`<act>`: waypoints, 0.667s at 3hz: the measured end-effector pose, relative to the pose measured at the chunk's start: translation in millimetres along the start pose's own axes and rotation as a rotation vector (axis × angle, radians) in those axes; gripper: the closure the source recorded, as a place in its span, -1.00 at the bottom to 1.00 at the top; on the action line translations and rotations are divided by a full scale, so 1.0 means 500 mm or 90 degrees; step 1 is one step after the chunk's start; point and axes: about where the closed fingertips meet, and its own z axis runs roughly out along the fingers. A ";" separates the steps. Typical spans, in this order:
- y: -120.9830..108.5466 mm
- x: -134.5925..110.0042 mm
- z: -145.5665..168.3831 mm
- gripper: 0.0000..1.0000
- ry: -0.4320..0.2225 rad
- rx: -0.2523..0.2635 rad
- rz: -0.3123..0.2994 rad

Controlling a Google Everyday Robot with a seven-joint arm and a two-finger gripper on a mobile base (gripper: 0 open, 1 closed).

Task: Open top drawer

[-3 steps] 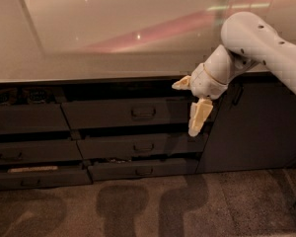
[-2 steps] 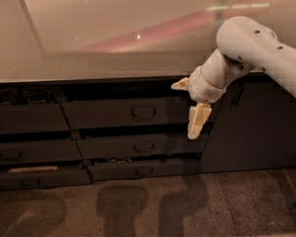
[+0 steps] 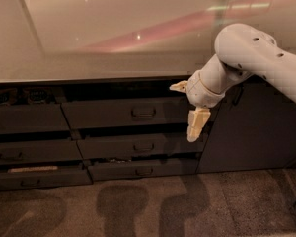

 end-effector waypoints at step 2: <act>-0.051 0.095 0.037 -1.00 -0.006 -0.053 0.031</act>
Offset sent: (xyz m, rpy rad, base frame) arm 0.0486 -0.0402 -0.0271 -0.0350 0.1075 -0.0347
